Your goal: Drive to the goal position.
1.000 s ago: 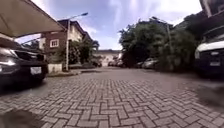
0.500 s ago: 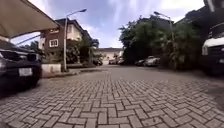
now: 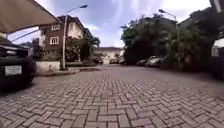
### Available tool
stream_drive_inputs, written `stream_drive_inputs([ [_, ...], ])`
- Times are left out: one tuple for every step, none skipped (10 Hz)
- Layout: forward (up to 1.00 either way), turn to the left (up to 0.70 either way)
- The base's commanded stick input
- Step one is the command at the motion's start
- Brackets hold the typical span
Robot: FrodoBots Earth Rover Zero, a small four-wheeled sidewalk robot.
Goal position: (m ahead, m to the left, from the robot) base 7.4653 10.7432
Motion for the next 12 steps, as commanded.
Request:
stream_drive_inputs([
  [0.69, 0.03],
  [0.69, 0.03],
  [0.69, 0.03],
  [0.69, 0.03],
  [0.69, 0.03],
  [0.69, 0.03],
  [0.69, 0.03],
  [0.69, 0.03],
  [0.69, 0.03],
  [0.69, 0.03],
  [0.69, 0.03],
  [0.69, 0.03],
])
